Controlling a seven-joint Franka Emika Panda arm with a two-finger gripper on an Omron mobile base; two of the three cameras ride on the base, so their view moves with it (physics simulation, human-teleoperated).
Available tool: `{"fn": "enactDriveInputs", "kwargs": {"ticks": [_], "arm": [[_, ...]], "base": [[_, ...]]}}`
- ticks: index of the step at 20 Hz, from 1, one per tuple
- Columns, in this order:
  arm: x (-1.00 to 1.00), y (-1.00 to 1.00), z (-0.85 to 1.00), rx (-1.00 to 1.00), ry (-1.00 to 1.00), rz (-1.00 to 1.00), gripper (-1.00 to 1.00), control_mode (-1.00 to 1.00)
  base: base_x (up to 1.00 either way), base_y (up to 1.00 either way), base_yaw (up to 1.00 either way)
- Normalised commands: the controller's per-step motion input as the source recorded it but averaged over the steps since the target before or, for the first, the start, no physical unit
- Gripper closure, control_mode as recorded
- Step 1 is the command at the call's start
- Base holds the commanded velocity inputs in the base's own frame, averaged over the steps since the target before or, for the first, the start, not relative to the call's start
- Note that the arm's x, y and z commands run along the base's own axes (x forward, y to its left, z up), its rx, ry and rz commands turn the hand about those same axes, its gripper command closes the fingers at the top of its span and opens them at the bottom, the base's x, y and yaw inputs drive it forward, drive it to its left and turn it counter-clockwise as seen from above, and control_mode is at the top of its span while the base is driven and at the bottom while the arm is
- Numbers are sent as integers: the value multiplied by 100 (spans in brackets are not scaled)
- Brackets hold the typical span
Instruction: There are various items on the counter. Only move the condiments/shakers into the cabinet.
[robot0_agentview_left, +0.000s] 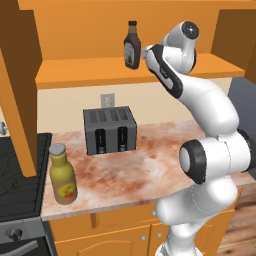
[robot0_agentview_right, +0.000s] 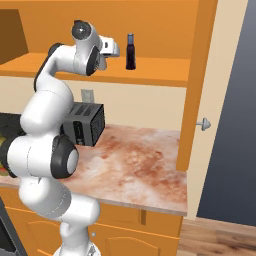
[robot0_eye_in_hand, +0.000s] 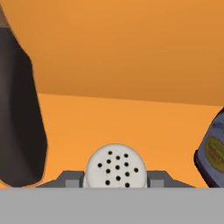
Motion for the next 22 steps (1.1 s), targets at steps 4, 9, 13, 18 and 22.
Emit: {"fn": "enactDriveInputs", "kwargs": {"ticks": [4, 9, 13, 18, 22], "arm": [[25, 0, -12, 0, 0, 0, 100, -100], [23, 0, -15, 0, 2, 0, 100, -100], [23, 0, -18, 0, 8, 0, 100, -100], [17, 0, -26, 0, 13, 0, 100, -100], [7, 0, -46, 0, 15, 0, 100, -100]], "base": [[0, 0, 0], [0, 0, 0], [0, 0, 0], [0, 0, 0], [0, 0, 0]]}}
